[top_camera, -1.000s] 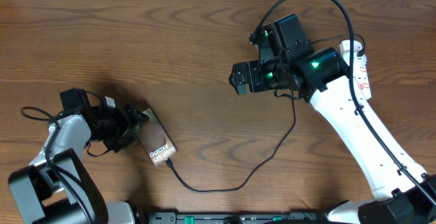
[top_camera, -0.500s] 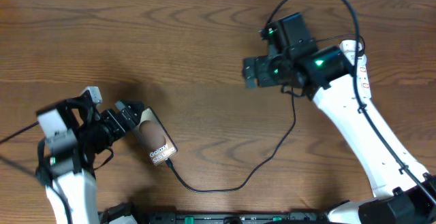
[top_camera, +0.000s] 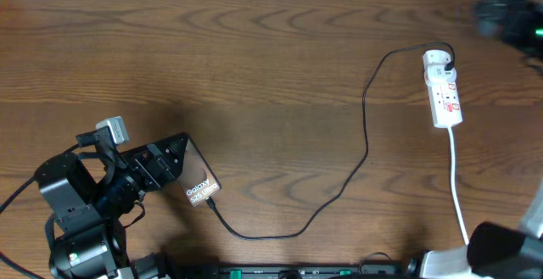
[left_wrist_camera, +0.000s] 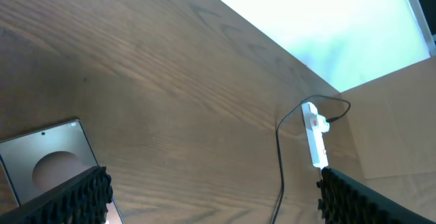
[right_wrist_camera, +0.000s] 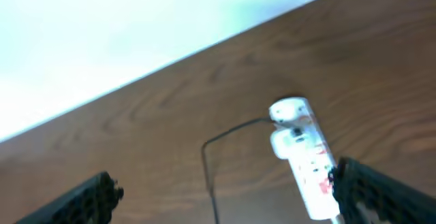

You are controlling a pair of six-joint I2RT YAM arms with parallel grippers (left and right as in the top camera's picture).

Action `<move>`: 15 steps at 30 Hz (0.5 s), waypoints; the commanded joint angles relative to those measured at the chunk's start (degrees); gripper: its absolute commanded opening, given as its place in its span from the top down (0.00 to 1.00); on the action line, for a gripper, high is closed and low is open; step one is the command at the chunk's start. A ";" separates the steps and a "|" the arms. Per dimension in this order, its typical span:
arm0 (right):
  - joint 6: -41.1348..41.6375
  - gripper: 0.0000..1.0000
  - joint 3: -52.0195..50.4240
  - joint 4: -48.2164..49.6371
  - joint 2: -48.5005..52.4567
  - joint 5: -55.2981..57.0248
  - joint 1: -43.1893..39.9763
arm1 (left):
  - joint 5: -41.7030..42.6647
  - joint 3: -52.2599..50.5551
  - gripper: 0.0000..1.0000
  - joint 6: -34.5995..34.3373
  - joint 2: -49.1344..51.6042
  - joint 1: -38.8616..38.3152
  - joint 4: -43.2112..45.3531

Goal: Plug charger to phone and switch on socket
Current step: 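Move the right gripper over the white power strip's orange switch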

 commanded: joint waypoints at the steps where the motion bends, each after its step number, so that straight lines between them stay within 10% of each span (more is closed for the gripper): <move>1: -7.54 0.01 6.40 -5.07 8.59 -12.76 -6.16 | 0.94 0.20 0.04 -0.09 -0.13 -0.02 -0.04; 15: -28.89 0.01 17.90 -18.10 34.07 -12.09 -7.67 | 0.26 0.20 0.04 0.61 0.13 -0.02 -2.97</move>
